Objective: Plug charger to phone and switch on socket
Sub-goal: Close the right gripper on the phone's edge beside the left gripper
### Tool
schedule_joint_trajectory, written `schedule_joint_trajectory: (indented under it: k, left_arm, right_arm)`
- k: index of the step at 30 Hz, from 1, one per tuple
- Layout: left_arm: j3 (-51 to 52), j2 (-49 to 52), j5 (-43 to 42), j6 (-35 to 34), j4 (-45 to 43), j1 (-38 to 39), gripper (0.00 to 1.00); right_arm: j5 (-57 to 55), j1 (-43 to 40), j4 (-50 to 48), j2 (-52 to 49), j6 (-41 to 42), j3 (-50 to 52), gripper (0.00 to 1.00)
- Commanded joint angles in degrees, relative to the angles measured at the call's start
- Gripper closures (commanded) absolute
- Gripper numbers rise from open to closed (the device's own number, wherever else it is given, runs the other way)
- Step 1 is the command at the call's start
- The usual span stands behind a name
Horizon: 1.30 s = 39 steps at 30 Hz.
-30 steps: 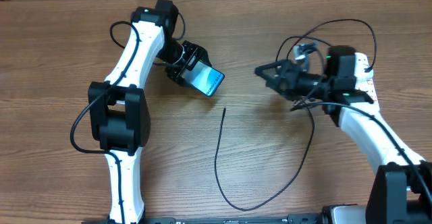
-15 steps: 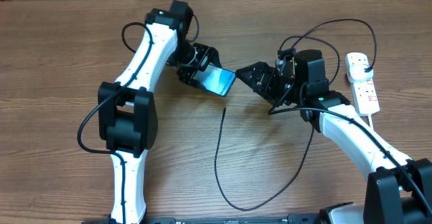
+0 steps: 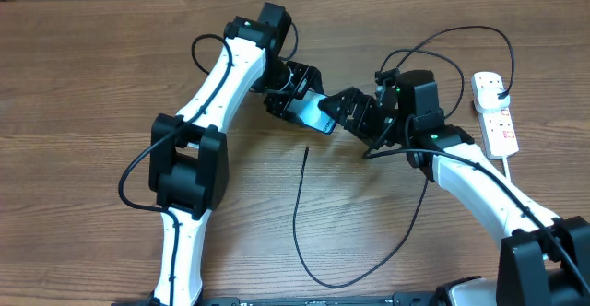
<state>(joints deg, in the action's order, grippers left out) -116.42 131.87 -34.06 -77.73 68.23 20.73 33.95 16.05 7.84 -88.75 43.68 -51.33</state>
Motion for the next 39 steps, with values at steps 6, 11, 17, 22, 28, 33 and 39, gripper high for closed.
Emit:
schedule_joint_trajectory:
  k: [6, 11, 17, 22, 28, 33, 39]
  left_arm:
    - [-1.49, -2.82, -2.73, -2.16, 0.09, 1.22, 0.96]
    - [-1.49, -2.82, -4.42, -2.21, 0.37, 1.53, 0.96]
    - [-1.49, -2.82, -4.96, -2.69, 0.48, 2.75, 0.96]
    - [-1.49, -2.82, -4.96, -3.52, 0.22, 3.72, 0.96]
    - [-1.49, -2.82, -5.40, -3.54, 0.31, 3.82, 0.96]
    - [-1.49, -2.82, -6.45, -4.17, 0.13, 3.85, 0.96]
    - [-1.49, -2.82, -6.47, -4.17, 0.04, 3.85, 0.96]
  right_arm:
    - [-4.98, 1.70, 2.91, -0.22, -3.26, -1.11, 0.00]
    - [-5.05, 1.73, 2.97, -0.22, -3.93, -1.11, 0.00]
    - [-6.08, 1.75, 3.04, -0.22, -3.91, -1.11, 0.00]
    - [-6.10, 1.75, 3.04, -0.22, -3.91, -1.11, 0.00]
    - [-6.40, 1.75, 3.06, -0.22, -3.89, -1.11, 0.00]
    - [-7.39, 1.75, 3.34, -0.22, -3.87, -1.11, 0.07]
    - [-7.39, 1.75, 3.45, -0.22, -3.82, -1.11, 0.20]
